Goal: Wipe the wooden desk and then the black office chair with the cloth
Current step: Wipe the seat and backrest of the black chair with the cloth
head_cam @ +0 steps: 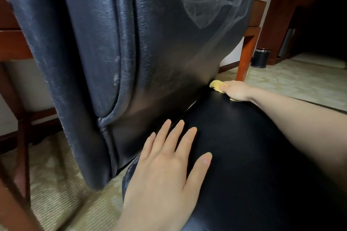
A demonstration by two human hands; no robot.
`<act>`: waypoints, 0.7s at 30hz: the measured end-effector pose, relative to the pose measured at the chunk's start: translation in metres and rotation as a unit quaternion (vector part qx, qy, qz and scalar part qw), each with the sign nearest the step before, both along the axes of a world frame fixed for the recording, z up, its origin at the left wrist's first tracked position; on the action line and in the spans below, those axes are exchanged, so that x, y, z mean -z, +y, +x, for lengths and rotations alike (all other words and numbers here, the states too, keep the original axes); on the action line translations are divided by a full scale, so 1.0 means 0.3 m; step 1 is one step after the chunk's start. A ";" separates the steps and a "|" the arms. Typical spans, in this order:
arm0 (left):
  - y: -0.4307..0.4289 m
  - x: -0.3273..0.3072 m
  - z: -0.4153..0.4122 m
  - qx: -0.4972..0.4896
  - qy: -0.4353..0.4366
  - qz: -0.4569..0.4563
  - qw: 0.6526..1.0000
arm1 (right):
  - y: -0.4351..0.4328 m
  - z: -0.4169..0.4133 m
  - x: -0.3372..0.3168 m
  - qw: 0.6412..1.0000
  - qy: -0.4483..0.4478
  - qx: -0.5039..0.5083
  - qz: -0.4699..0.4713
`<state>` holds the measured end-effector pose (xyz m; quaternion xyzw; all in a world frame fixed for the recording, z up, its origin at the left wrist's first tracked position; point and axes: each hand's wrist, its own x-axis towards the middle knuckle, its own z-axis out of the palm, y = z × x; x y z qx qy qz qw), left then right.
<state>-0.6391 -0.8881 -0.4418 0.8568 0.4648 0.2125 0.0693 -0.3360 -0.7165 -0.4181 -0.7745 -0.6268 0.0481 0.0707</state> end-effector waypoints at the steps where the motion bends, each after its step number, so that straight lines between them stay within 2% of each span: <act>1: 0.006 -0.006 0.003 0.001 -0.002 -0.009 1.000 | -0.016 -0.001 -0.002 1.000 0.019 -0.015 0.007; 5: 0.012 -0.009 0.009 0.008 0.012 -0.022 1.000 | -0.106 -0.008 -0.001 0.993 0.069 -0.090 0.026; 11: 0.014 -0.008 0.004 0.020 -0.005 -0.020 1.000 | -0.217 -0.064 -0.020 0.995 -0.002 -0.098 0.011; 15: 0.013 -0.018 0.006 0.029 0.047 -0.030 0.998 | -0.311 -0.103 -0.027 0.996 0.032 -0.084 -0.005; 18: -0.004 -0.052 -0.005 0.023 0.087 -0.105 0.990 | -0.423 -0.165 -0.023 0.995 0.002 -0.100 -0.027; 21: -0.084 -0.136 -0.032 -0.017 0.094 -0.242 0.965 | -0.583 -0.258 -0.046 0.989 0.004 -0.135 -0.060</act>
